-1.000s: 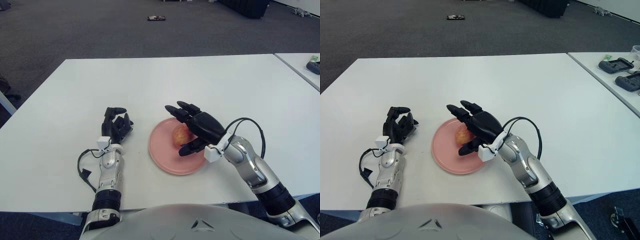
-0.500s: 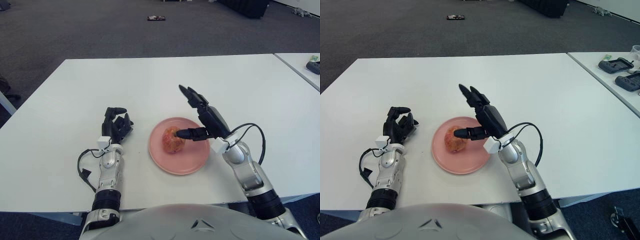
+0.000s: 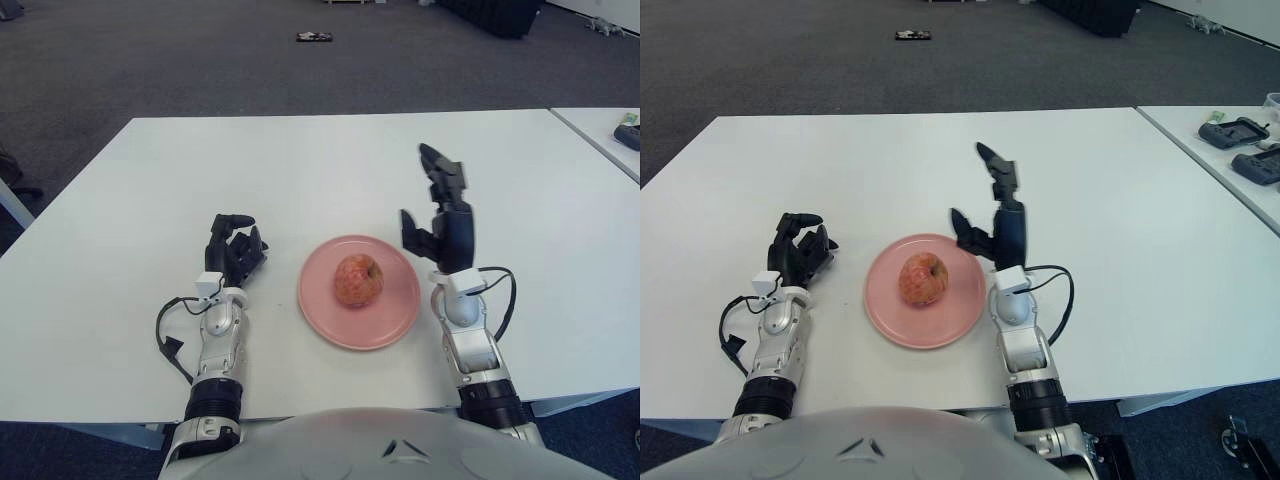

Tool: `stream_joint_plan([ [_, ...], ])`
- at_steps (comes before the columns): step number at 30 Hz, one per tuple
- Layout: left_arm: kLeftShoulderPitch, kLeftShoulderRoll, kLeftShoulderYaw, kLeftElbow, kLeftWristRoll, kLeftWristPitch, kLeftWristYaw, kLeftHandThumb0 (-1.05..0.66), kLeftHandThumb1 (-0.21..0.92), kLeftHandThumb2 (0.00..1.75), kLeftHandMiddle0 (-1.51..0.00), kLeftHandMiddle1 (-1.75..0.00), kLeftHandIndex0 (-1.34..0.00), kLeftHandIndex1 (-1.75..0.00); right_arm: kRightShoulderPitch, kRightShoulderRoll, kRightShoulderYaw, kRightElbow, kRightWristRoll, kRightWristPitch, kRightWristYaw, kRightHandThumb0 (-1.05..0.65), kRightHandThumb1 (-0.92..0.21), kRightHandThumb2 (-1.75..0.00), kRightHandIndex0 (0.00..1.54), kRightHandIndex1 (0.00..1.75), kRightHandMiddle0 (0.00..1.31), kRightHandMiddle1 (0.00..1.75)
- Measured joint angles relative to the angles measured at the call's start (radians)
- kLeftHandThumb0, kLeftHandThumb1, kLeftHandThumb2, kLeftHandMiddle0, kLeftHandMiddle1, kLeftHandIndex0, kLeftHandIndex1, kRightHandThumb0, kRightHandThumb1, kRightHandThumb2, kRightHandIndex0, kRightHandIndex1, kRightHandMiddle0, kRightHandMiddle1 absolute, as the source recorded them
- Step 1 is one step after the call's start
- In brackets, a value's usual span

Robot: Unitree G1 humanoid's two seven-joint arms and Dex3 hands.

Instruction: Put the apple into the plate.

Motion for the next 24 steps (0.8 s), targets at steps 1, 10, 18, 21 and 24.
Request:
stream_joint_plan([
  [1,0.001,0.0,0.0,0.0,-0.001,-0.002,0.0,-0.39,0.65,0.91,-0.72,-1.75,-0.36,-1.75,0.0,0.007,-0.012,0.017,0.003,-0.018,-0.015,-0.53,-0.75,-0.91,0.16,0.79,0.09,1.28],
  [10,-0.003,0.001,0.001,0.008,0.006,-0.006,0.003,-0.39,0.64,0.91,-0.71,-1.75,-0.36,-1.75,-0.031,0.047,-0.1,0.131,0.01,-0.143,-0.127,-0.36,-0.88,-0.59,0.28,0.92,0.2,1.68],
  [18,-0.008,0.001,-0.004,0.015,0.023,-0.014,0.01,-0.39,0.65,0.9,-0.71,-1.75,-0.36,-1.75,-0.073,0.005,-0.176,0.226,0.059,-0.149,-0.107,-0.36,-0.83,-0.65,0.41,1.0,0.25,1.74],
  [21,-0.008,0.002,-0.002,0.015,0.023,-0.014,0.01,-0.39,0.66,0.9,-0.71,-1.75,-0.36,-1.75,-0.063,-0.01,-0.197,0.235,0.023,-0.117,-0.123,-0.36,-0.84,-0.64,0.44,1.03,0.24,1.75],
  [24,-0.007,0.001,0.0,0.015,0.019,-0.014,0.009,-0.39,0.66,0.89,-0.71,-1.75,-0.35,-1.75,-0.049,-0.022,-0.204,0.234,-0.039,-0.073,-0.146,-0.36,-0.82,-0.67,0.48,1.11,0.26,1.75],
])
